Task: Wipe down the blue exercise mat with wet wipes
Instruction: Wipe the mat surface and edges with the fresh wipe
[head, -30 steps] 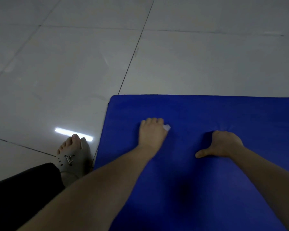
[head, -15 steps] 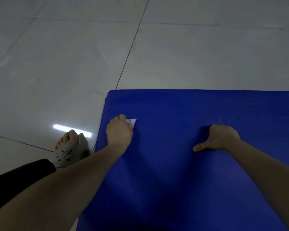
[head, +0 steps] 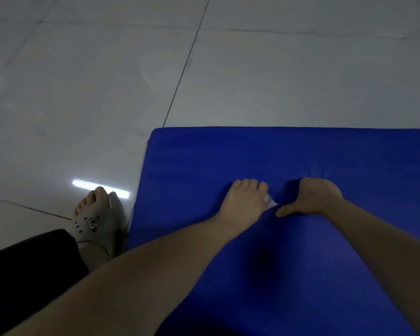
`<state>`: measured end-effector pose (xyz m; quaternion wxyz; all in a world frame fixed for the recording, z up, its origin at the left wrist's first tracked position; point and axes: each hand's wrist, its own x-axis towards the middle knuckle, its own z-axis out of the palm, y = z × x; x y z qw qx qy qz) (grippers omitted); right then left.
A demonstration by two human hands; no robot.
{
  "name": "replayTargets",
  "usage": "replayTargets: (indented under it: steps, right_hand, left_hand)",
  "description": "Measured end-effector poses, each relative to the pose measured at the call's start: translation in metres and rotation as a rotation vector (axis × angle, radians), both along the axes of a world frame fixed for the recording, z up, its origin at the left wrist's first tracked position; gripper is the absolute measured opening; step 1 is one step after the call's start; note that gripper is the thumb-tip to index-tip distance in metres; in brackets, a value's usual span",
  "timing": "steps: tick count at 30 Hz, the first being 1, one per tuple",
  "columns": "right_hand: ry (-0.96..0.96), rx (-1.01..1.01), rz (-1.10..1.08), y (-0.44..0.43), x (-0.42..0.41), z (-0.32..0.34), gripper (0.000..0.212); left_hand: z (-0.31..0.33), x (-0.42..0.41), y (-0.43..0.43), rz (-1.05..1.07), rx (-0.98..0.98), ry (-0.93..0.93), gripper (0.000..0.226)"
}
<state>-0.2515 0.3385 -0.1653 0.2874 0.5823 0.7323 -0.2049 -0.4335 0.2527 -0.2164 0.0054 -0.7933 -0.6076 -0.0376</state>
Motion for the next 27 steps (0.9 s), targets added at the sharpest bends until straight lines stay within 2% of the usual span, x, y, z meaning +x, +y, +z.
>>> replayTargets:
  steps: [4, 9, 13, 17, 21, 27]
  right_hand:
    - [0.024, -0.042, -0.028, 0.001, 0.002, 0.001, 0.090]
    - [0.021, -0.036, -0.020, 0.001, 0.002, 0.001, 0.091]
    - [0.009, -0.039, -0.018, 0.001, 0.002, 0.000, 0.094]
    - [0.026, -0.028, -0.025, -0.001, 0.003, -0.001, 0.091]
    - [0.010, -0.031, -0.019, 0.000, 0.002, 0.001, 0.090]
    - [-0.005, -0.049, 0.000, 0.002, 0.001, 0.001, 0.093]
  left_hand:
    - [0.002, -0.078, -0.010, 0.172, 0.005, -0.002, 0.040]
    - [0.007, -0.177, -0.040, 0.504, -0.134, 0.178, 0.030]
    - [0.005, -0.204, -0.058, 0.786, -0.028, 0.033, 0.022]
    - [0.005, -0.202, -0.053, 1.028, -0.032, -0.133, 0.025]
    - [0.005, -0.192, -0.047, 1.033, -0.018, -0.118, 0.027]
    - [-0.002, -0.136, -0.034, 0.834, -0.078, -0.043, 0.017]
